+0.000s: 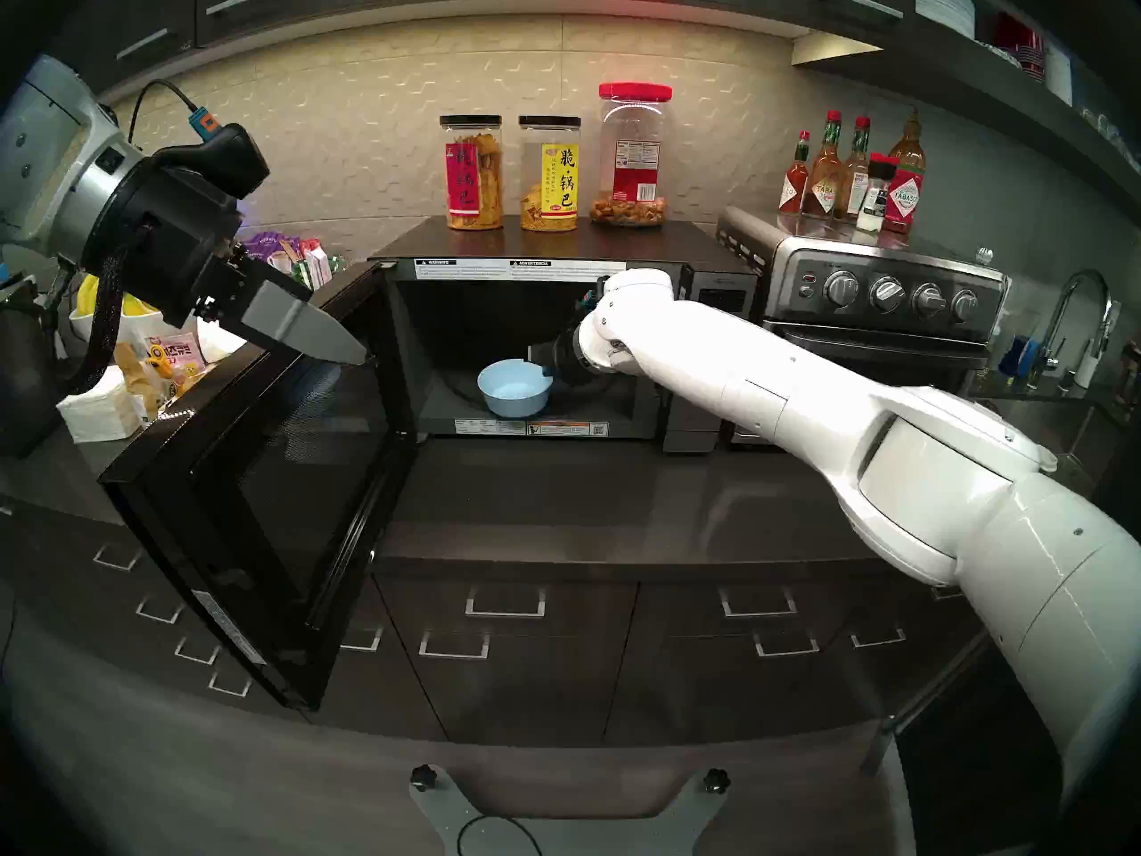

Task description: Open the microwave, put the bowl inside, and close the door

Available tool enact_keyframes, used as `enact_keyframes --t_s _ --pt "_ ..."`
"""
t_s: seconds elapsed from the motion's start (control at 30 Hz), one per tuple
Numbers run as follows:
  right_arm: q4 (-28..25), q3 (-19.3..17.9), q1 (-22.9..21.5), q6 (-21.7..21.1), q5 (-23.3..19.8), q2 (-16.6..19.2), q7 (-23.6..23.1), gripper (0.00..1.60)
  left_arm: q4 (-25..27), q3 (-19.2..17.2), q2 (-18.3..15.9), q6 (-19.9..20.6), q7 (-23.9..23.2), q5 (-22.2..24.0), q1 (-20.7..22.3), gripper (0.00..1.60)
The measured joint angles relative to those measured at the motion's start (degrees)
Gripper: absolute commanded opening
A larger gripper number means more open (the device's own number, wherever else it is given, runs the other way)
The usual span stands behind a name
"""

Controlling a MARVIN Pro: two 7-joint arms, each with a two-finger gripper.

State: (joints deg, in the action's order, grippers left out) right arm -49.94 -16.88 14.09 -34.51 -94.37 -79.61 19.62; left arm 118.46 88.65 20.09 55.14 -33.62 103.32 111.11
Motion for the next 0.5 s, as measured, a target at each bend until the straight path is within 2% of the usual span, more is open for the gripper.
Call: enact_keyframes --t_s 0.03,0.07,0.1,0.5 --pt "0.0 0.0 0.0 0.0 0.0 0.0 0.1 0.55 0.0 0.0 0.0 0.0 0.0 0.0 0.0 1.6" --pt "0.0 0.0 0.0 0.1 0.0 0.1 0.3 0.16 0.0 0.0 0.0 0.0 0.0 0.0 0.0 1.6" --pt "0.0 0.0 0.0 0.1 0.0 0.1 0.4 0.0 0.0 0.0 0.0 0.0 0.0 0.0 0.0 1.6" --pt "0.0 0.0 0.0 0.1 0.0 -0.3 0.8 0.0 0.0 0.0 0.0 0.0 0.0 0.0 0.0 1.6"
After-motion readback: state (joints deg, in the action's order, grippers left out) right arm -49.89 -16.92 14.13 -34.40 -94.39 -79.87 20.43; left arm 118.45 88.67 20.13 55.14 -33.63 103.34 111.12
